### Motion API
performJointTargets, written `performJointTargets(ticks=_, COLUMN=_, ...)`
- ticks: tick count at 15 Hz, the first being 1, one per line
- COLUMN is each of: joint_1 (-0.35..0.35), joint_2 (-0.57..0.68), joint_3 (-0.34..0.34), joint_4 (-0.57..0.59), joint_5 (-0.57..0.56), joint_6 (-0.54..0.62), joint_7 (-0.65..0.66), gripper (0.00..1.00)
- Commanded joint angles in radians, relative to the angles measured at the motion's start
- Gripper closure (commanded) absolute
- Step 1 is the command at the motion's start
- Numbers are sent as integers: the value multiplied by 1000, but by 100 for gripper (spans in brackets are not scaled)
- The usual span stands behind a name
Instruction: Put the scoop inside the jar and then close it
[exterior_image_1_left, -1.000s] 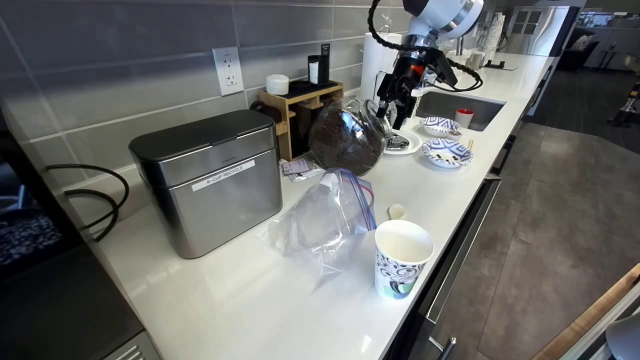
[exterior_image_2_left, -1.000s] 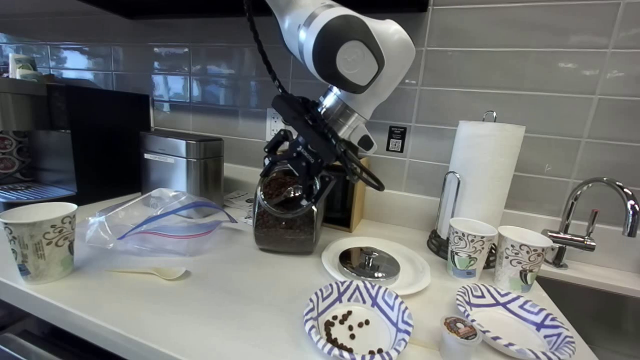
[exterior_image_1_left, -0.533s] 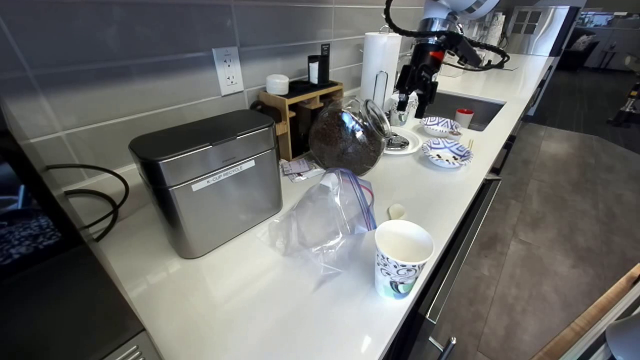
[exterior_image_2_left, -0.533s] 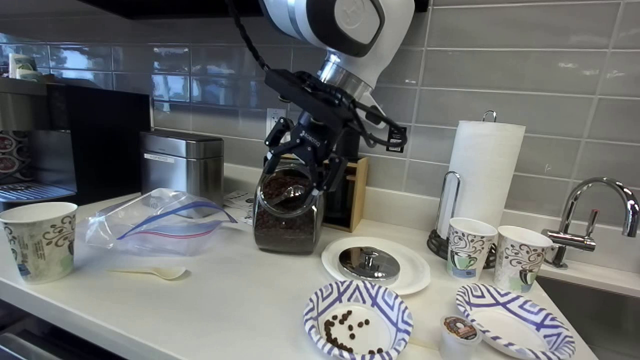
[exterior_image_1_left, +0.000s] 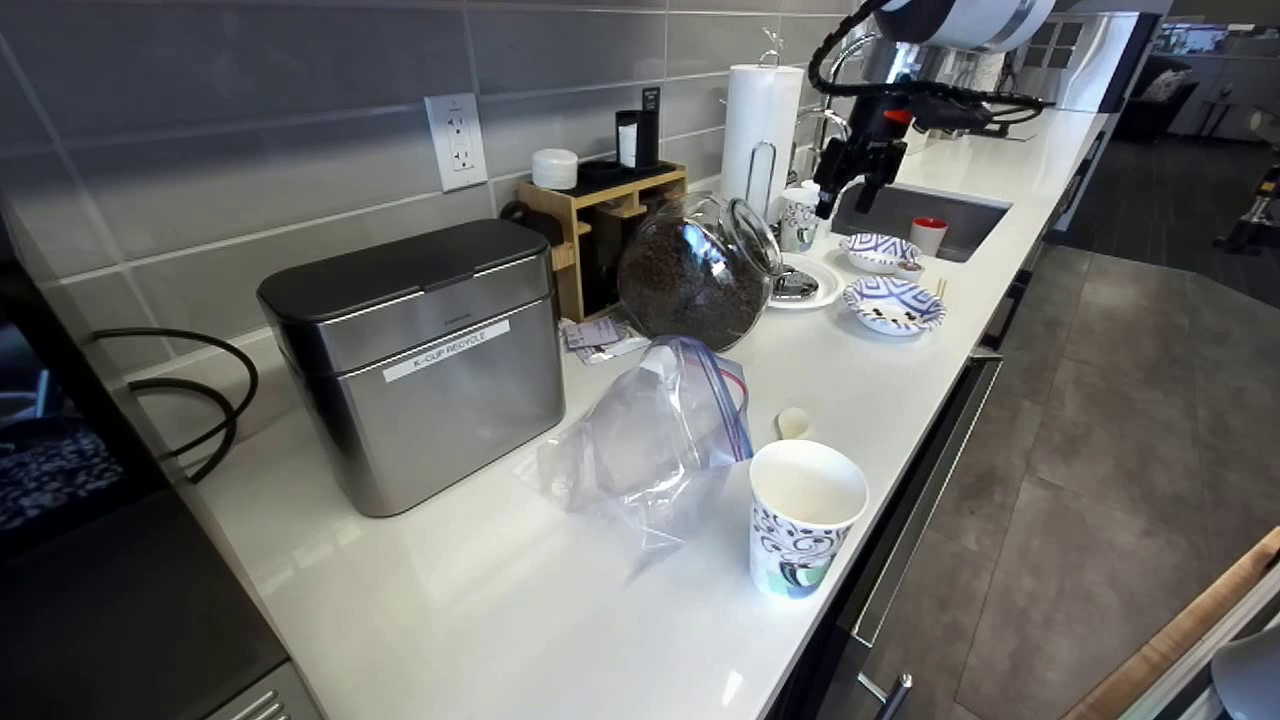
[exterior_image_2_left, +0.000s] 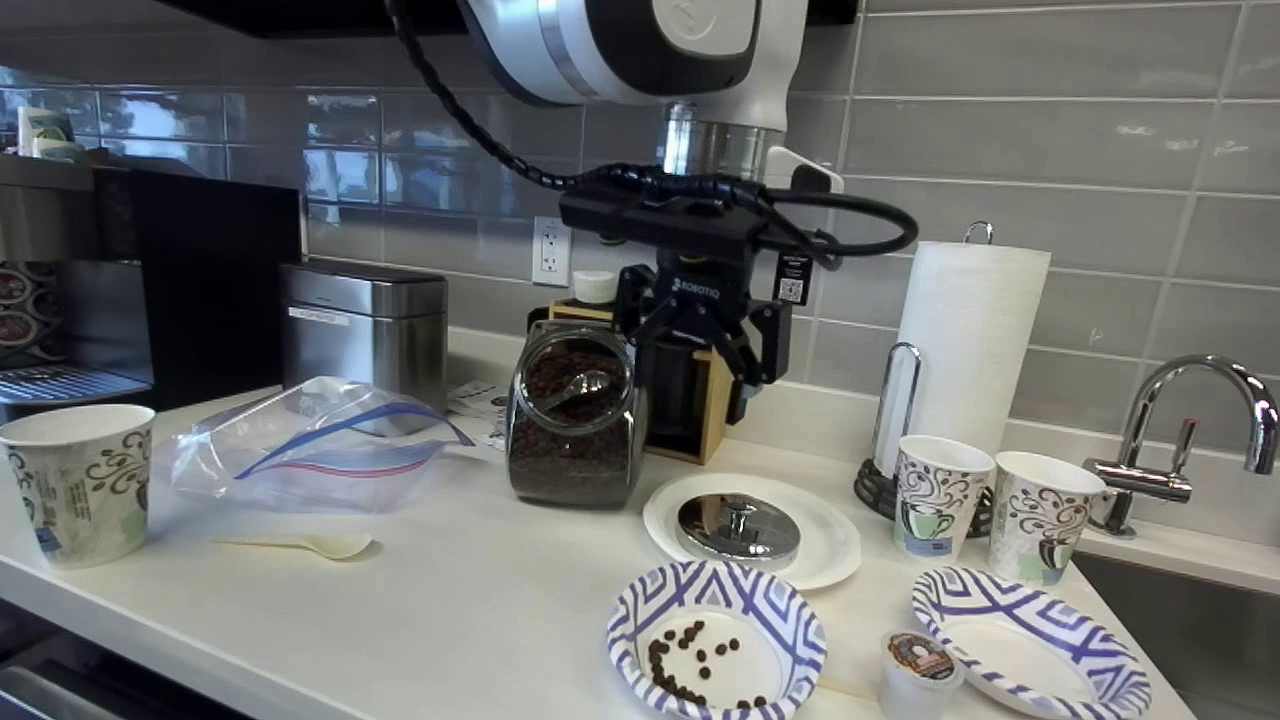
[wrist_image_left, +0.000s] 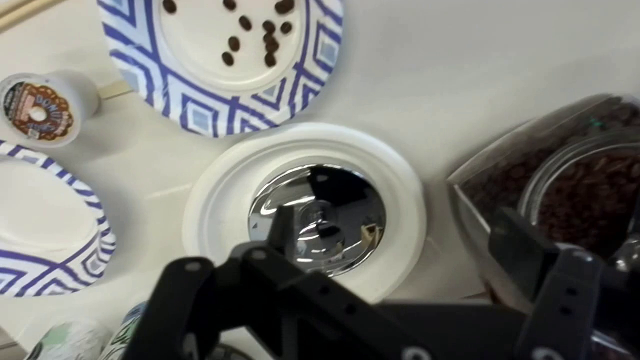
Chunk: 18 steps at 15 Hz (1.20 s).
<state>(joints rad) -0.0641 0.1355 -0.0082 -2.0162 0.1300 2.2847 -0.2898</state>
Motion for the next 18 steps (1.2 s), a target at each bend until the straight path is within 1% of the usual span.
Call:
performJointTargets(ticks=1, joint_1=13, joint_2=13, joint_3=-17, joint_4=-66, joint_5=-62, joint_6=181, joint_7=123, gripper=0)
performJointTargets(ticks=2, joint_1=14, joint_2=30, joint_3=-20, joint_4=-69, joint_5=-77, joint_6=218, joint_7=148, gripper=0)
performJointTargets(ticks=5, joint_1=13, joint_2=81, joint_3=-25, joint_4=-57, joint_5=-96, joint_6=268, joint_7=203, gripper=0)
performJointTargets(ticks=6, joint_1=8, joint_2=100, joint_3=-21, joint_4=-46, joint_5=-81, joint_6=266, joint_7=194, gripper=0)
performJointTargets(ticks=11, joint_1=4, joint_2=189, joint_3=-30, joint_4=13, joint_5=-83, joint_6=287, joint_7=215, gripper=0)
performJointTargets(ticks=15, joint_1=3, joint_2=269, joint_3=-38, joint_4=104, joint_5=-84, joint_6=274, joint_7=239, gripper=0)
performJointTargets(ticks=18, joint_1=-1, joint_2=320, joint_3=-27, joint_4=175, joint_5=-65, joint_6=255, joint_7=234, gripper=0)
